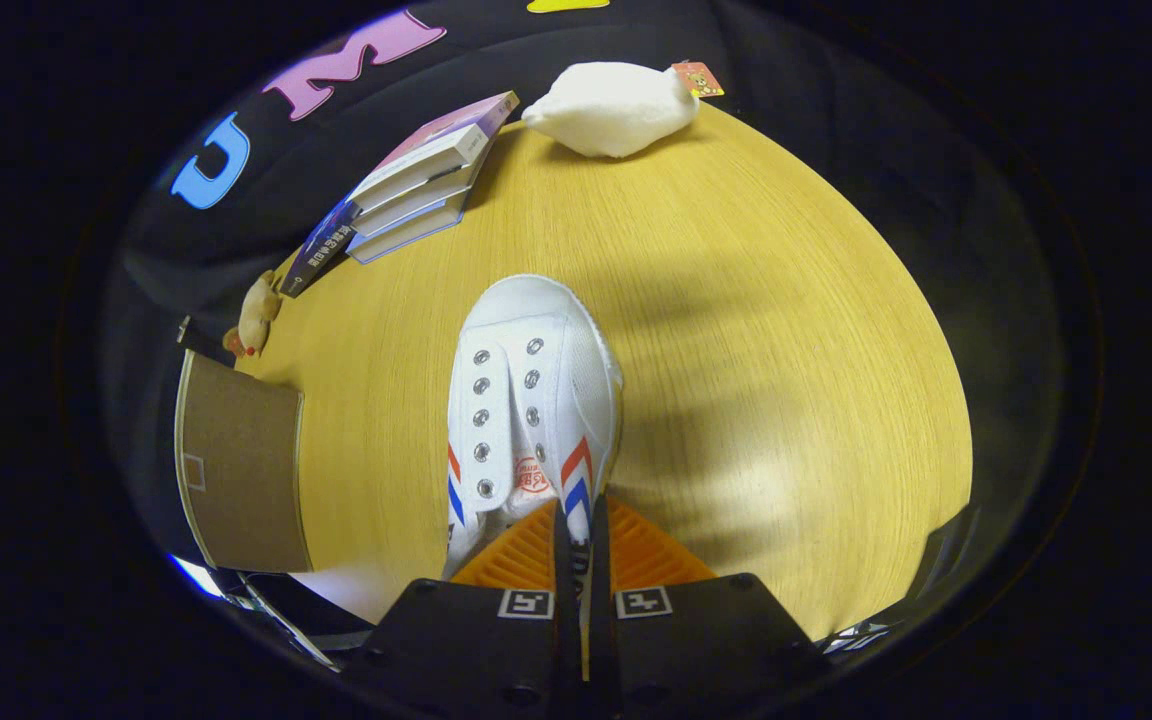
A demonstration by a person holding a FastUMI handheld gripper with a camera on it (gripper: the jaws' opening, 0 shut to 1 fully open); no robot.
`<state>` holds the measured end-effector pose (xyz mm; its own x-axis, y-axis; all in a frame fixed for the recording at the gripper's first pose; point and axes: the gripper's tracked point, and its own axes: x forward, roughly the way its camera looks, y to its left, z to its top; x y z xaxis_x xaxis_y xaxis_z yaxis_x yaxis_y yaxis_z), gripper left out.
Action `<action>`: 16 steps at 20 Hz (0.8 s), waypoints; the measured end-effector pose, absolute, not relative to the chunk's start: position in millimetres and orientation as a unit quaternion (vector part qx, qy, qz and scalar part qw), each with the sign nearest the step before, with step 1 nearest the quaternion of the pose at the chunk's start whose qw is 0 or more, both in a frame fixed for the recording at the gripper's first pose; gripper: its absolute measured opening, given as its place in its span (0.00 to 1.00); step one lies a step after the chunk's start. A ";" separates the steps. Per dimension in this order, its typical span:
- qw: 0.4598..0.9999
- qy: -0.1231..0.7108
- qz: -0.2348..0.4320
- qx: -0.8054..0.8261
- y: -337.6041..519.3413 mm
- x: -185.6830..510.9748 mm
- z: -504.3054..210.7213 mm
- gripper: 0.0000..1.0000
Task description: Open the storage box then place both shoes into the box .Put the left shoe in first, then the right shoe, with the right side of both shoes facing outward in a uniform manner.
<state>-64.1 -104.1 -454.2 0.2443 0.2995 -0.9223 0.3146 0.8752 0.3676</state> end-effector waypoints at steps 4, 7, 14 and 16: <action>0.741 0.610 -0.013 0.280 -103.6 -61.7 -443.2 0.05; 0.746 0.600 -0.020 0.287 -100.2 -55.7 -425.0 0.05; 0.765 0.572 -0.035 0.293 -78.9 -44.2 -328.7 0.05; 0.774 0.560 -0.033 0.292 -59.6 -38.6 -298.1 0.05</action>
